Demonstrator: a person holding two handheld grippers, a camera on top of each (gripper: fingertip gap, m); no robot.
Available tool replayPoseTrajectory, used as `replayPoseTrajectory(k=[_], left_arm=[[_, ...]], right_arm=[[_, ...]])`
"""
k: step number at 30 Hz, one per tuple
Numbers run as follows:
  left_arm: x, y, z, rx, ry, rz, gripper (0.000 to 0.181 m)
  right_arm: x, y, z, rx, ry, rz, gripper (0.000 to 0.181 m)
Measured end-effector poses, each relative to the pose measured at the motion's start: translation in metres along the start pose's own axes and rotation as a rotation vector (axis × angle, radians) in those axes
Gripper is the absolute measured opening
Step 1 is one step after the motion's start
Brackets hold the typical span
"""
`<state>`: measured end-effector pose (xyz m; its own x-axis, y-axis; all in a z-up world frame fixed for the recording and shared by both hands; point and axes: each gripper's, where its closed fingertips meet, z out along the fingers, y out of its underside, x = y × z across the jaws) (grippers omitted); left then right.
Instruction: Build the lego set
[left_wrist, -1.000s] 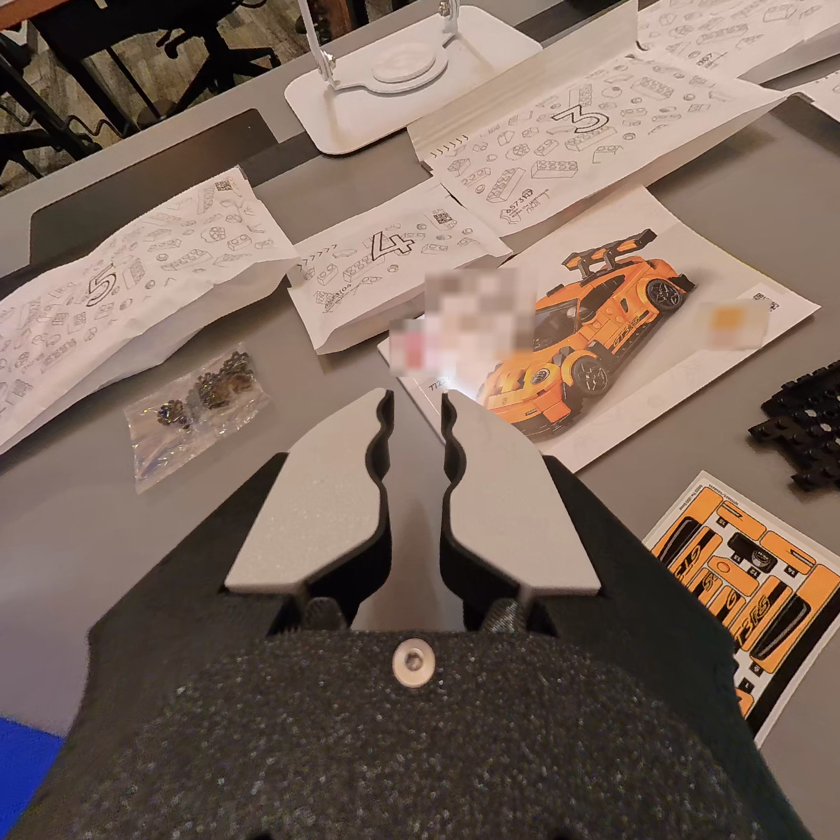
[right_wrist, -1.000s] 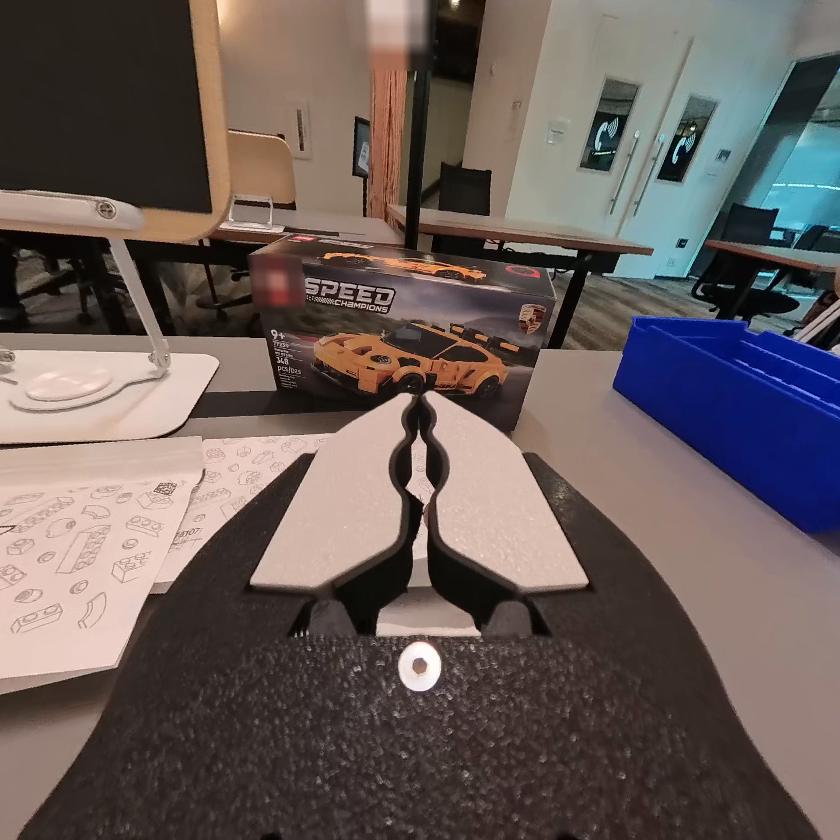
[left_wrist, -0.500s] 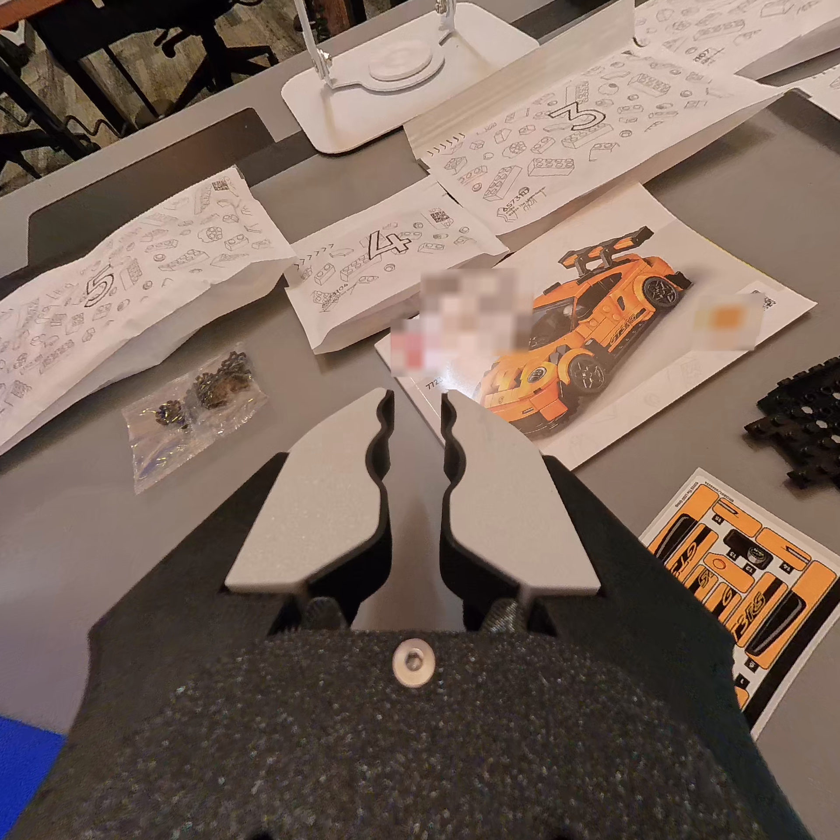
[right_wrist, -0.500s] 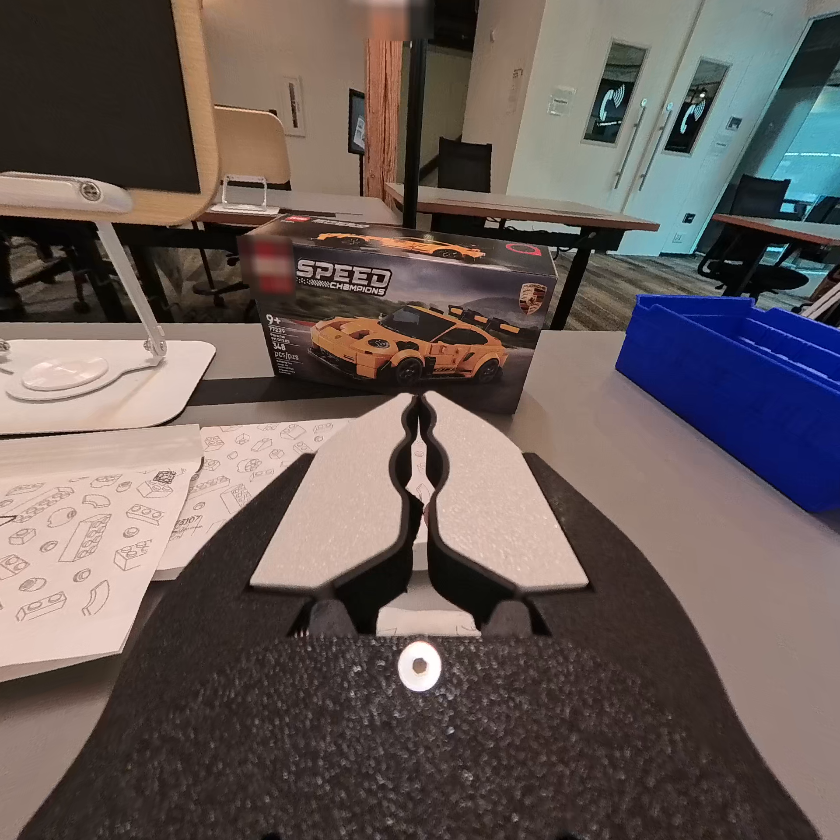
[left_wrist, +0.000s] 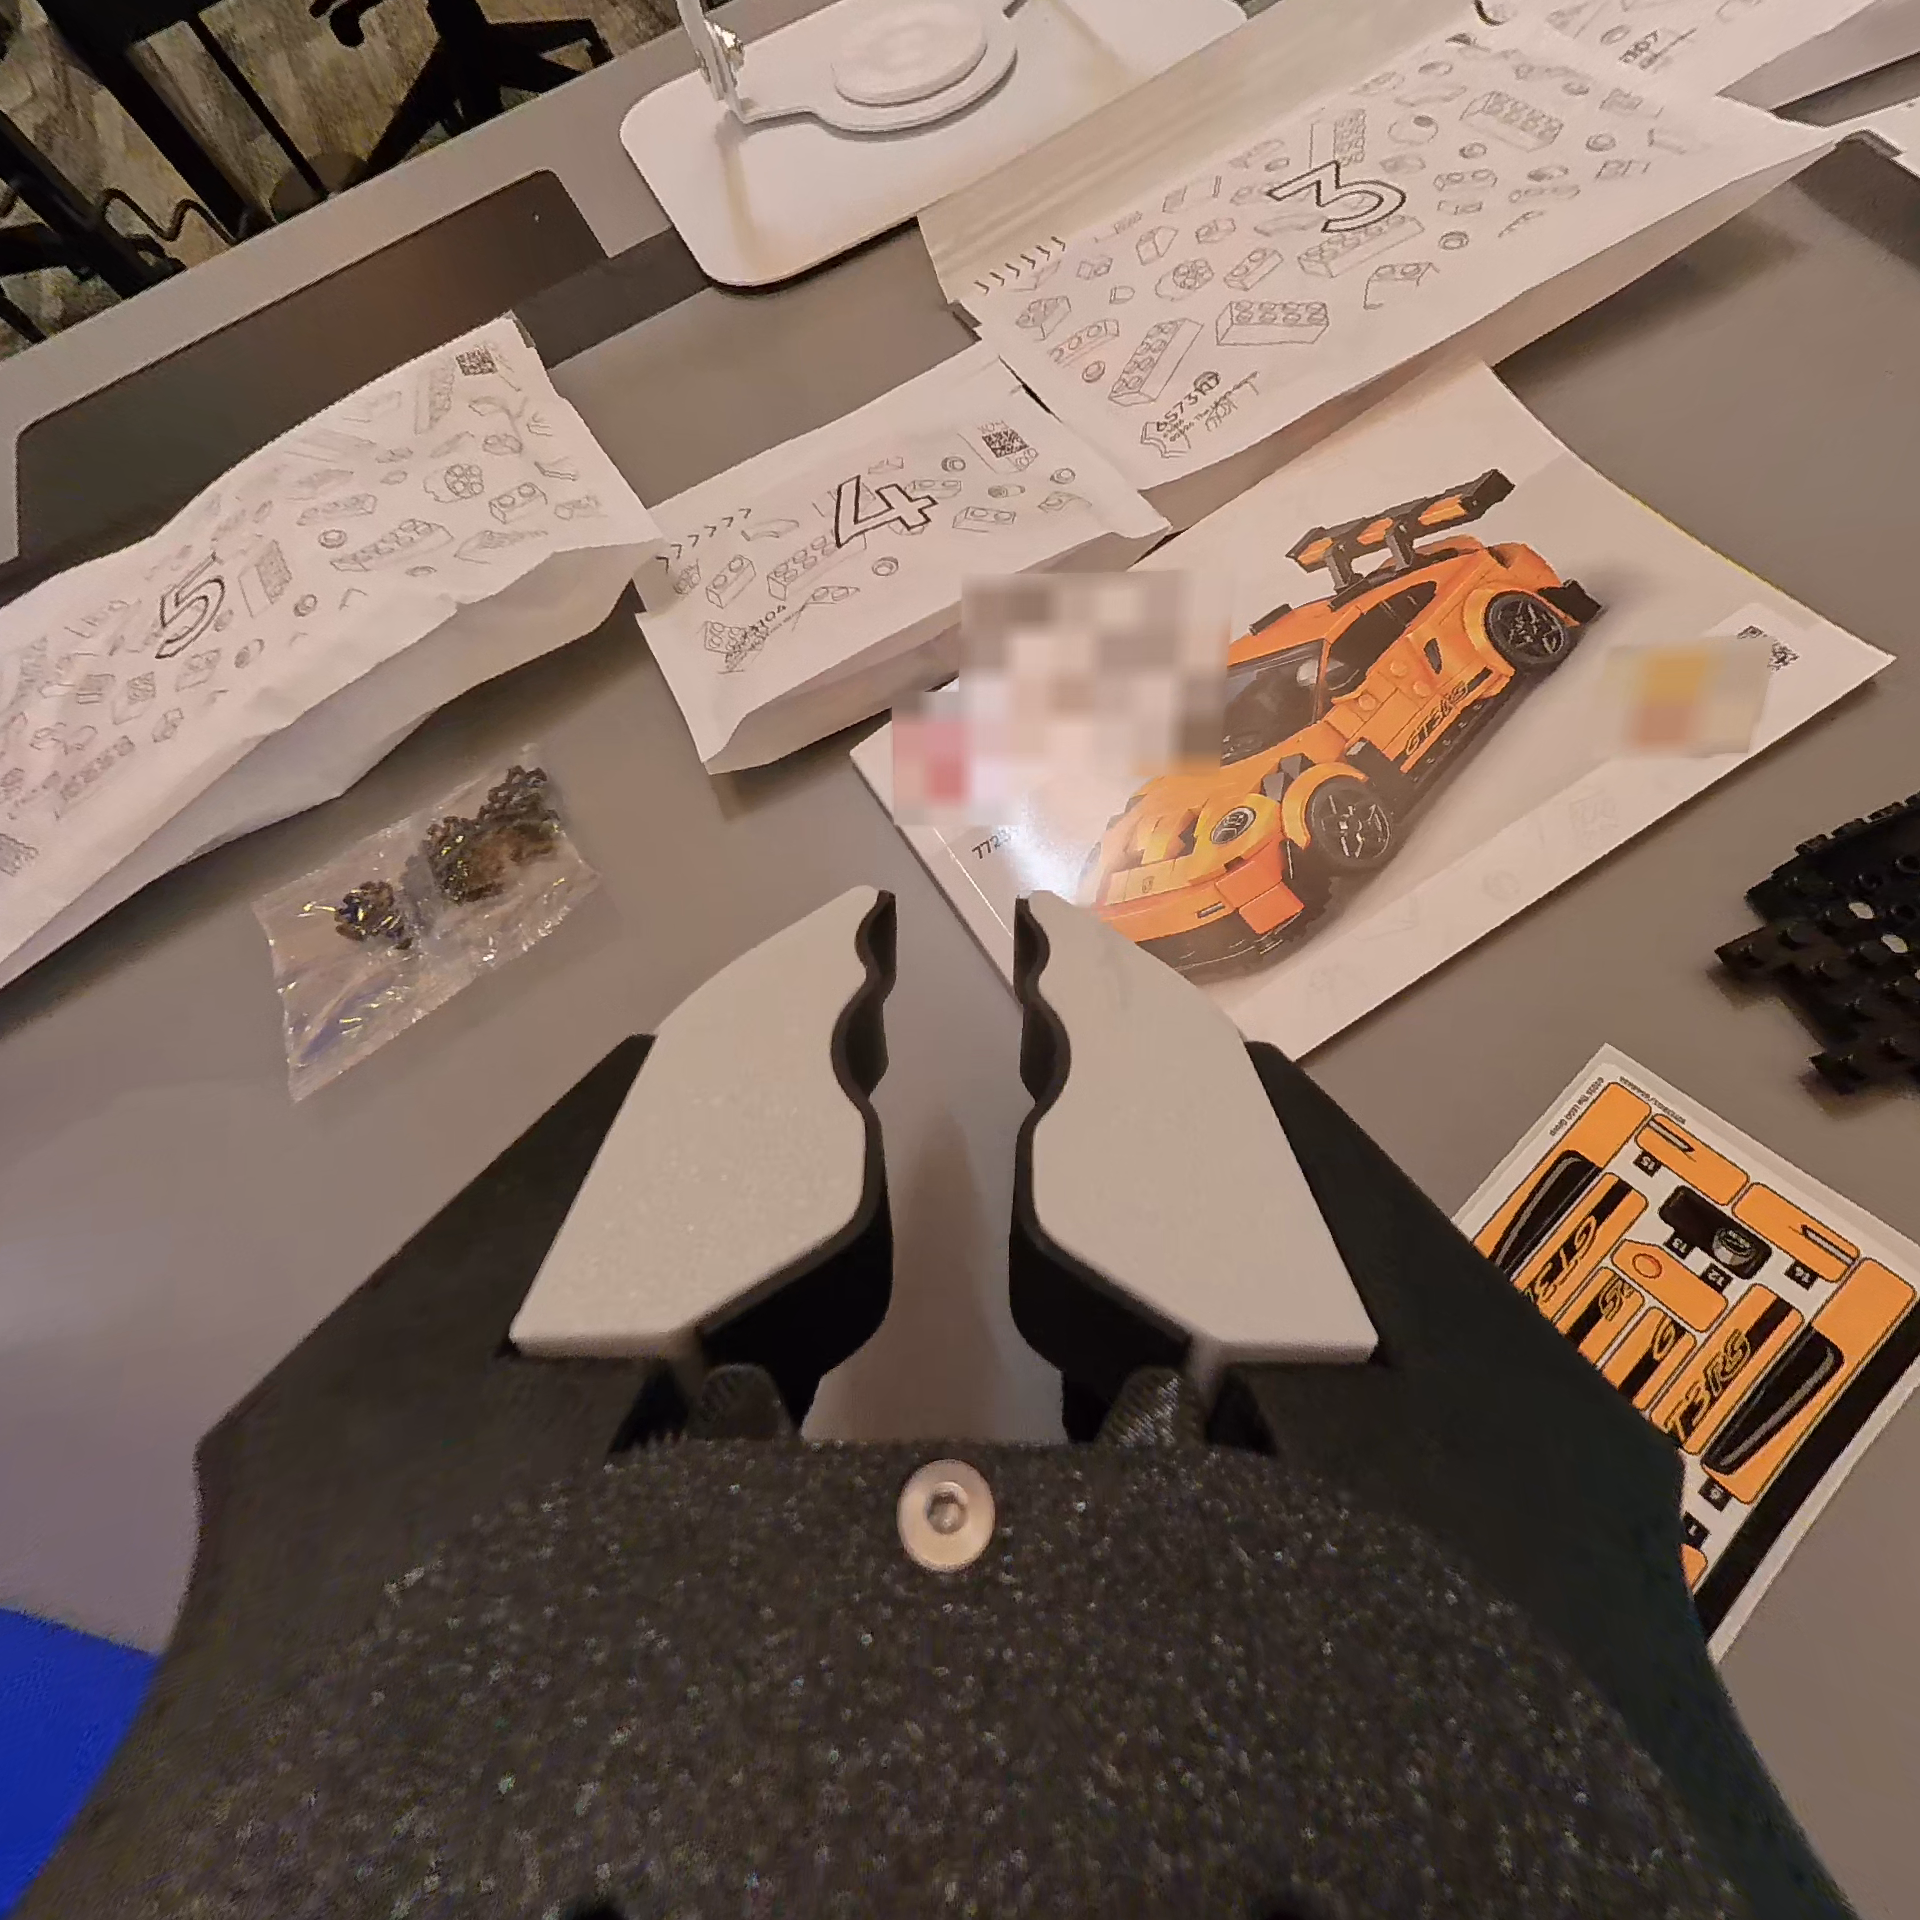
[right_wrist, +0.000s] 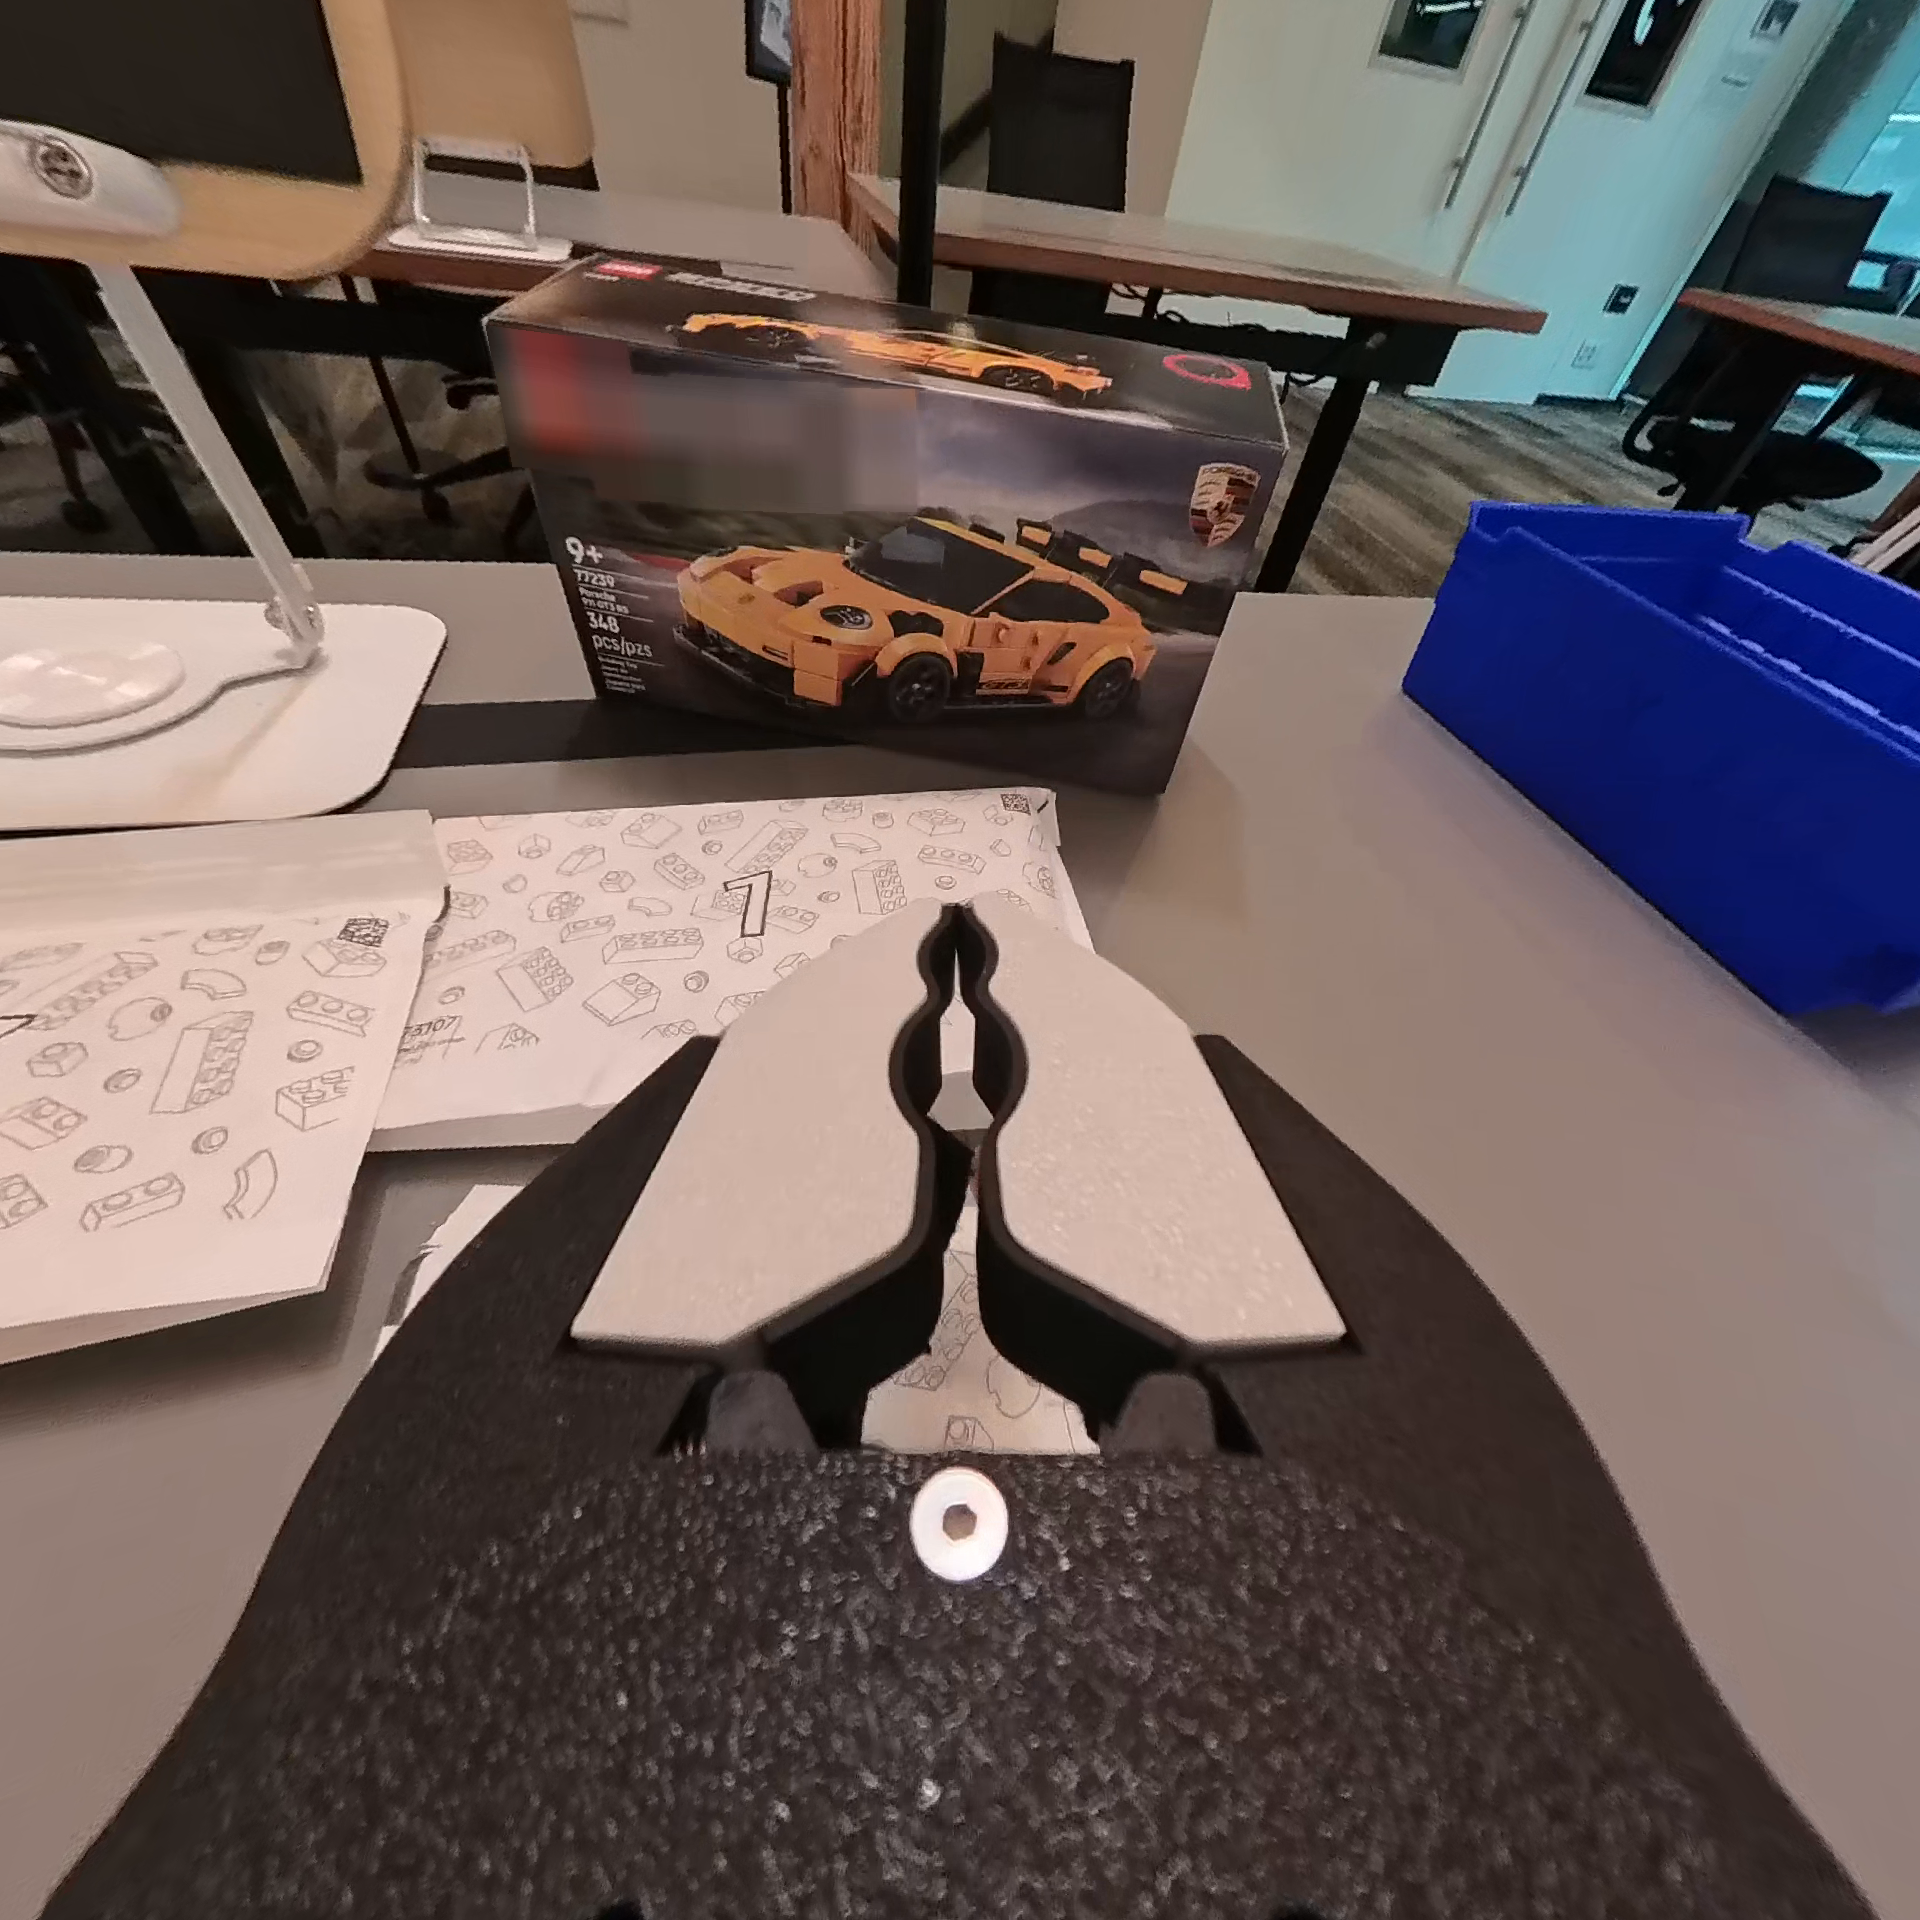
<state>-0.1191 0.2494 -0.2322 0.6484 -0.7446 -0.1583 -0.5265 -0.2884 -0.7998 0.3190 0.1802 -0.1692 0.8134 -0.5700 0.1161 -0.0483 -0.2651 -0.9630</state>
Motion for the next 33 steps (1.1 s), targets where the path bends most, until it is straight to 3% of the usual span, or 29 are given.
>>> replayPoseTrajectory(k=[11, 17, 21, 25, 33], left_arm=[[-0.006, -0.008, 0.003, 0.037, 0.009, -0.088, 0.026], [-0.023, -0.022, -0.007, 0.135, -0.075, -0.127, 0.013], [-0.045, -0.033, -0.022, 0.207, -0.169, -0.154, 0.0], [-0.077, -0.037, -0.042, 0.243, -0.301, -0.207, 0.0], [-0.128, -0.007, -0.079, 0.233, -0.476, -0.383, 0.0]], right_arm=[[-0.009, -0.014, -0.045, 0.097, -0.087, 0.004, 0.0], [-0.014, 0.0, -0.074, 0.108, -0.143, -0.006, 0.001], [-0.007, 0.009, -0.081, 0.104, -0.128, 0.005, 0.001], [-0.001, 0.009, -0.083, 0.105, -0.125, 0.027, 0.001], [0.006, 0.009, -0.091, 0.108, -0.114, 0.042, 0.001]])
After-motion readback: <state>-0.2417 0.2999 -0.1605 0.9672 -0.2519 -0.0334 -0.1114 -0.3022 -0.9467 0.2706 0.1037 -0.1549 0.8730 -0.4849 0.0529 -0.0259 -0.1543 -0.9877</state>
